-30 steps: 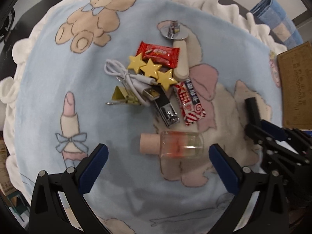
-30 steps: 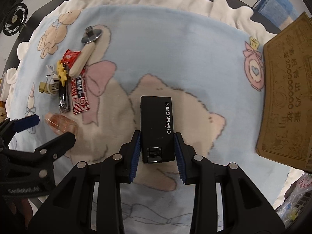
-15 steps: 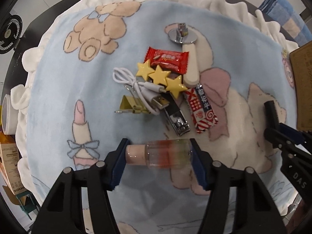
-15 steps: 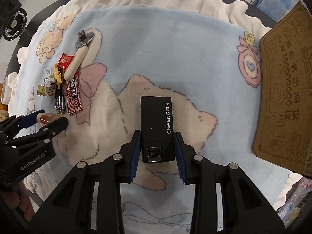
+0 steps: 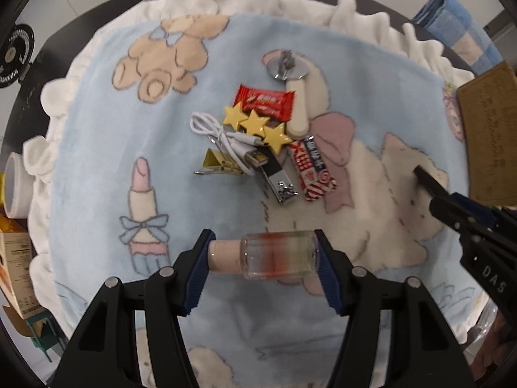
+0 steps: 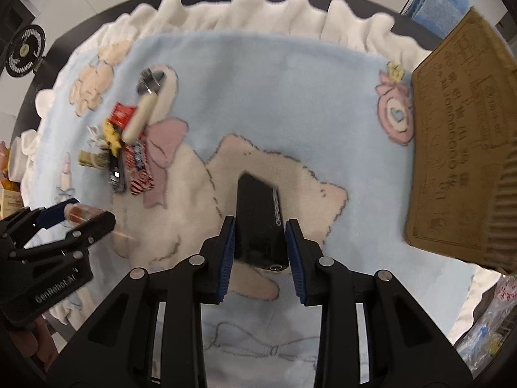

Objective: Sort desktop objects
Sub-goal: 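Grasp the pink-capped spray bottle with left while right lifts the power bank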

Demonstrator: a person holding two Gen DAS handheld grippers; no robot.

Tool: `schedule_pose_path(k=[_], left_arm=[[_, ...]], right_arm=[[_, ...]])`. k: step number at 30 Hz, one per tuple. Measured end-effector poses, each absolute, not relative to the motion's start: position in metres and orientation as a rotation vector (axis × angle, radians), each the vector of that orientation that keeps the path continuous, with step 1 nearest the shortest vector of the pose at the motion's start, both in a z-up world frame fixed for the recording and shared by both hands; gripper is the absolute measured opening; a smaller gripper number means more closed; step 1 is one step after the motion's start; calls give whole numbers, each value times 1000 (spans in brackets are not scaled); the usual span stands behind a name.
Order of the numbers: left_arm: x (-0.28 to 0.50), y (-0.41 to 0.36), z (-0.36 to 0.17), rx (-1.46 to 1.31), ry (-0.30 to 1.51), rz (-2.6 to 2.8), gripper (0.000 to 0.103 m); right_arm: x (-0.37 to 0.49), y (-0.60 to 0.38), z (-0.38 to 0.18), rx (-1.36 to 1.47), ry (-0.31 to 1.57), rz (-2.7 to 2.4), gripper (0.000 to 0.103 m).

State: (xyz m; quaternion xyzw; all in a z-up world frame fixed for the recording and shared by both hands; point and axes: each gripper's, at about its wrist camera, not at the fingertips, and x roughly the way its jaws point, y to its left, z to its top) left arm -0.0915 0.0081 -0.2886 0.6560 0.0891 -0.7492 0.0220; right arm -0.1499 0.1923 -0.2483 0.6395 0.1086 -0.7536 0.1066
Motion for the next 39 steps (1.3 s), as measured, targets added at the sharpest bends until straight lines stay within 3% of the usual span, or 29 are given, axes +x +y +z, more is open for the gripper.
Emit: schedule_pose_path(k=[12, 27, 39], left_arm=[[-83, 7, -208, 1975, 229, -2414, 59], [-76, -19, -89, 1887, 230, -2585, 59], [-77, -1, -57, 1844, 178, -2616, 59]], right_arm=[[-130, 189, -216, 1857, 212, -2278, 10], [-81, 159, -87, 1757, 225, -2415, 10], [-77, 164, -36, 1632, 164, -2446, 10]])
